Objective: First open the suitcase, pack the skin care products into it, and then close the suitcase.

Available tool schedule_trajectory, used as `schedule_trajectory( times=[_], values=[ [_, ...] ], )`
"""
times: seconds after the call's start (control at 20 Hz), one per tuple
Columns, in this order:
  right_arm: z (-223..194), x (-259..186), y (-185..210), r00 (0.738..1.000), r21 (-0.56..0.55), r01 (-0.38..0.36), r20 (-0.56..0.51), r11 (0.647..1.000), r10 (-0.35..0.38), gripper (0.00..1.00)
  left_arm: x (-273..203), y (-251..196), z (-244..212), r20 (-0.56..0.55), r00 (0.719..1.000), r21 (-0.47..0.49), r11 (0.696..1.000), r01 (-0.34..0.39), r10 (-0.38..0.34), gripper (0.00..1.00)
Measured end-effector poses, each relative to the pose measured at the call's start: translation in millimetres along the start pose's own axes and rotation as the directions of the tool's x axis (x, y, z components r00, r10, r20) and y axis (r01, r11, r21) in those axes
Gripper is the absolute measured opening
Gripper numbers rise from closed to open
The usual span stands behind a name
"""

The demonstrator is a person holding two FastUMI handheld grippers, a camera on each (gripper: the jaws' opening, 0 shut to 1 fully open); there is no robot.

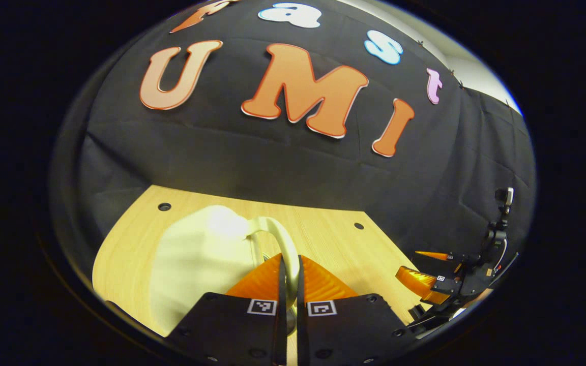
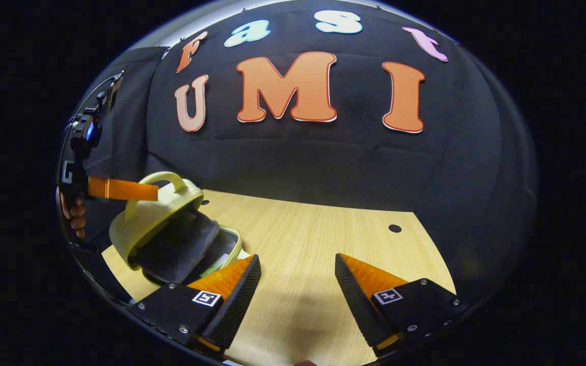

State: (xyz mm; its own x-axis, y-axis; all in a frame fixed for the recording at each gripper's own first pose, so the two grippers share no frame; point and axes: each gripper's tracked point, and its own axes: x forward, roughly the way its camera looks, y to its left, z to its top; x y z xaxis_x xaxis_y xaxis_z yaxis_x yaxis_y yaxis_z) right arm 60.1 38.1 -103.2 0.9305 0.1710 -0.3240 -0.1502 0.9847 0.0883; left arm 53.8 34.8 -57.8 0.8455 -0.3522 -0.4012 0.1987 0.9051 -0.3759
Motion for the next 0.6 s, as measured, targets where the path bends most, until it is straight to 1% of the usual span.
schedule_trajectory(
  times=[0.1, 0.25, 0.3, 0.4, 0.5, 0.55, 0.6],
  values=[
    [-4, -4, -4, 1.0, 0.007, 0.0, 0.0, 1.0, 0.0, 0.94, 16, -13, -17, -0.033, 0.999, 0.031, 1.0, -0.007, 0.008, 0.08],
    [-6, -10, -8, 1.0, 0.007, 0.0, 0.003, 1.0, 0.0, 0.94, 36, -27, -40, -0.08, 0.996, 0.108, 0.993, -0.037, 0.046, 0.08],
    [-6, -12, -10, 1.0, 0.008, 0.002, 0.005, 1.0, -0.002, 0.94, 41, -33, -49, -0.1, 0.994, 0.133, 0.99, -0.037, 0.05, 0.08],
    [-8, -16, -13, 1.0, 0.007, 0.001, 0.011, 1.0, -0.001, 0.94, 50, -44, -63, -0.127, 0.991, 0.155, 0.987, -0.027, 0.047, 0.13],
    [-11, -20, -17, 1.0, 0.0, 0.002, 0.012, 1.0, -0.002, 0.94, 60, -60, -79, -0.16, 0.987, 0.147, 0.989, -0.005, 0.029, 0.15],
    [-12, -22, -19, 1.0, -0.004, 0.001, 0.013, 1.0, -0.001, 0.94, 61, -63, -78, -0.148, 0.989, 0.144, 0.99, -0.003, 0.024, 0.18],
    [-12, -24, -21, 1.0, -0.008, -0.001, 0.017, 1.0, 0.001, 0.94, 62, -64, -78, -0.136, 0.99, 0.152, 0.988, -0.02, 0.041, 0.17]
  ],
)
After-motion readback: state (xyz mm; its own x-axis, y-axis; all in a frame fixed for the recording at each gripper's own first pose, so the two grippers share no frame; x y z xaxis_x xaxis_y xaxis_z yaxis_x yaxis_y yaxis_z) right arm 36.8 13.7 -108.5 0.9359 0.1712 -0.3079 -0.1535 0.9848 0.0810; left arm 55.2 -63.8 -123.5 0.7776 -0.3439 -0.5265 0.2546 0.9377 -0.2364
